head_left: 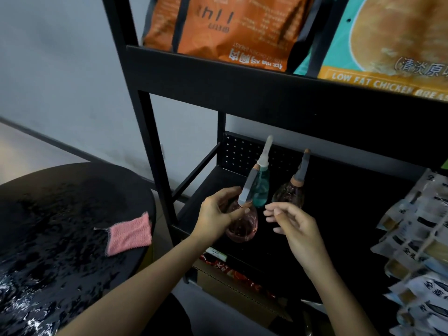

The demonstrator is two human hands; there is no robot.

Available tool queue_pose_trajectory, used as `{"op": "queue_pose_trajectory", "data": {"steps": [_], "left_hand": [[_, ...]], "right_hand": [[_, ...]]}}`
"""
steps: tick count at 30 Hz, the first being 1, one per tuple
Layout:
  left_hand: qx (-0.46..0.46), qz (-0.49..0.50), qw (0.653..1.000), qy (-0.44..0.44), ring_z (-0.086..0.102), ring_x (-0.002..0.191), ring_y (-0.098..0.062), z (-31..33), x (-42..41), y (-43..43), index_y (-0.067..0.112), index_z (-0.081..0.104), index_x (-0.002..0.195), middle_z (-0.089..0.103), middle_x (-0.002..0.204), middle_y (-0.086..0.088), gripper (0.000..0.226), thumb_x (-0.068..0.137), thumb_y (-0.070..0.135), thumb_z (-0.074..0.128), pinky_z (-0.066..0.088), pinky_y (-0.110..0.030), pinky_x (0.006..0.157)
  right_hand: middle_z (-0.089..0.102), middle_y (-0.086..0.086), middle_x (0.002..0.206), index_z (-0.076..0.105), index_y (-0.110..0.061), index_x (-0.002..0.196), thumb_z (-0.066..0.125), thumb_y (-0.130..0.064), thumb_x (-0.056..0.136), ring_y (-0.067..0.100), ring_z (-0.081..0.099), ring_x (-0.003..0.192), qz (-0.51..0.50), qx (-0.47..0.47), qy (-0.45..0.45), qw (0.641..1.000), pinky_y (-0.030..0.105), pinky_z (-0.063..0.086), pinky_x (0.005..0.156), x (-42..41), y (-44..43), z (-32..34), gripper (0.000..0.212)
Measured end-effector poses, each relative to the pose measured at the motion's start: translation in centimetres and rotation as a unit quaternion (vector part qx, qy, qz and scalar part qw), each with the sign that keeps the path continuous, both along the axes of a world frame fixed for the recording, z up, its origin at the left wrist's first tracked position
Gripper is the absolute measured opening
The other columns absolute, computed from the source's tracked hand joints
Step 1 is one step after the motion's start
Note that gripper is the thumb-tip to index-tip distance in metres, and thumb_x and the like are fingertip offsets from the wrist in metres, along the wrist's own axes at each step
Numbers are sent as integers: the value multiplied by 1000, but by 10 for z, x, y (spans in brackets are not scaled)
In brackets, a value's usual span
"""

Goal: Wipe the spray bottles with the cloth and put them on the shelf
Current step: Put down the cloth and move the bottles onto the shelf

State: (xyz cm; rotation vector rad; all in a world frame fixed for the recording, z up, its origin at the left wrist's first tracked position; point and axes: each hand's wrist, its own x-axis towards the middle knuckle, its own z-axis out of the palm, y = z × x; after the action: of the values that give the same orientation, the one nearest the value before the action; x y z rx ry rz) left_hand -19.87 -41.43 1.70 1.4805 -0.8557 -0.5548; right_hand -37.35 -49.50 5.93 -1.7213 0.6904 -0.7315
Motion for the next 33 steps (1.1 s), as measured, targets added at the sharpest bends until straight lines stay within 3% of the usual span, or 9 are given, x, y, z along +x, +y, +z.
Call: {"op": "queue_pose_trajectory", "data": {"steps": [5, 11, 17, 21, 33], "left_hand": [[25, 28, 997, -65, 62, 108, 3, 11, 8, 32, 27, 67, 115, 69, 112, 16, 37, 82, 15, 77, 50, -28, 98], [-2, 73, 996, -49, 69, 96, -7, 25, 27, 85, 25, 71, 101, 75, 99, 6, 16, 92, 14, 64, 54, -25, 88], [-13, 133, 990, -40, 69, 94, -9, 36, 48, 160, 13, 73, 99, 75, 95, 1, 17, 96, 13, 56, 53, -21, 86], [-1, 184, 982, -48, 70, 91, -11, 36, 65, 217, 22, 73, 93, 75, 90, 2, 19, 97, 15, 56, 54, -24, 84], [47, 314, 947, -47, 70, 88, -9, 18, 98, 361, 20, 72, 96, 75, 92, 2, 18, 98, 22, 54, 55, -29, 83]], "right_hand": [[73, -8, 90, 68, -22, 94, 51, -13, 98, 3, 67, 85, 16, -14, -20, 1000, 19, 52, 72, 10, 9, 16, 20], [73, -2, 91, 69, -18, 94, 50, -12, 98, 6, 68, 85, 56, -28, -39, 997, 17, 51, 70, 36, 35, 30, 20], [72, -1, 89, 69, -15, 94, 50, -9, 98, 5, 67, 81, 111, -26, -50, 992, 18, 50, 67, 80, 79, 35, 20], [72, -2, 87, 68, -15, 94, 49, -9, 98, 4, 67, 80, 143, -19, -51, 988, 20, 51, 69, 110, 109, 32, 20], [71, 3, 91, 68, -11, 97, 50, -6, 98, 0, 66, 76, 258, -13, -39, 965, 14, 51, 69, 185, 216, 21, 19]]}}
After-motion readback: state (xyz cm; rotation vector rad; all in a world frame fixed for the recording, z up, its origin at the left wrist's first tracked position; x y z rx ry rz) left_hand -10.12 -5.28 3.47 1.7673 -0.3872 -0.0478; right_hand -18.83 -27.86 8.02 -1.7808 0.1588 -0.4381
